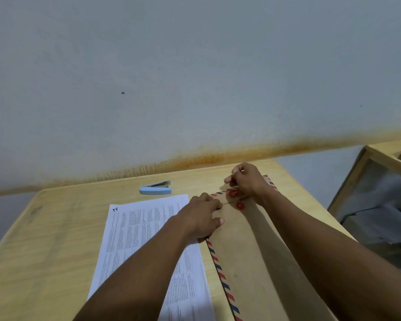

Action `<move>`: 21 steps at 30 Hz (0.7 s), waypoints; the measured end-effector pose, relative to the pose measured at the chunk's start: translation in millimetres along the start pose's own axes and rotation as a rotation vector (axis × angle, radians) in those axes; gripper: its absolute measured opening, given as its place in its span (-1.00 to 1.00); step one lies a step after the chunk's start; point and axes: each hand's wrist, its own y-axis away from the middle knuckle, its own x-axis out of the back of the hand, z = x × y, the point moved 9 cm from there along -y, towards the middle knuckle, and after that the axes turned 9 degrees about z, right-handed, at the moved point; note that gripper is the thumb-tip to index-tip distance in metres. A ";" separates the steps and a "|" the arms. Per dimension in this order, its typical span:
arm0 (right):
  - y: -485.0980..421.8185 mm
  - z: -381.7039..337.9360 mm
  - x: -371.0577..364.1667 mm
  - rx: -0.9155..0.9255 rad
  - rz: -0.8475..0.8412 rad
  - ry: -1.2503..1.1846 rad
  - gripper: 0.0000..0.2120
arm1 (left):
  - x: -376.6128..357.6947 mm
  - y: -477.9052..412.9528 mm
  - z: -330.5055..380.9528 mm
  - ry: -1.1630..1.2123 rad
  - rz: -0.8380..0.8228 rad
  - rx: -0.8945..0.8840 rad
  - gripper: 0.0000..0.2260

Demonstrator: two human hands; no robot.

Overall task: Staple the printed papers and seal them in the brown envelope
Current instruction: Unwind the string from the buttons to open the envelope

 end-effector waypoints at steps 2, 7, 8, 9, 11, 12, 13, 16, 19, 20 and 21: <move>8.7 -6.0 -11.6 -0.007 -0.069 -0.078 -0.86 | -0.1 -0.4 -0.7 0.003 0.006 -0.001 -0.50; 15.9 0.4 -11.8 -0.037 -0.096 -0.082 -0.87 | -1.0 -0.4 -1.1 0.004 0.007 0.006 -0.49; 15.9 4.4 -7.9 -0.040 -0.091 -0.053 -0.86 | -0.8 -0.6 -1.2 0.006 0.007 0.007 -0.49; 16.2 7.4 -2.3 -0.024 -0.078 -0.003 -0.85 | -0.5 -0.8 -1.2 0.008 0.007 0.008 -0.49; 16.9 9.4 8.9 0.063 -0.052 0.125 -0.85 | 0.1 -1.1 -0.7 0.009 0.005 0.008 -0.49; 17.9 9.0 13.2 0.116 -0.045 0.207 -0.85 | 0.4 -0.9 -0.3 0.007 0.003 0.007 -0.49; 19.4 8.7 17.0 0.158 -0.050 0.301 -0.84 | 0.5 -0.6 0.2 0.005 0.002 0.006 -0.49; 19.5 11.6 23.8 0.232 -0.111 0.680 -0.72 | 1.1 -0.2 1.4 -0.001 0.002 0.004 -0.49; 11.2 17.7 30.5 0.236 -0.157 0.911 -0.75 | 0.6 0.2 1.1 -0.007 -0.001 0.012 -0.49; 7.2 17.2 33.6 0.240 -0.149 0.921 -0.79 | 0.5 0.6 1.2 -0.006 -0.003 0.014 -0.49; 5.1 13.8 36.1 0.254 -0.141 0.903 -0.82 | 0.4 0.8 1.1 -0.004 -0.004 0.017 -0.49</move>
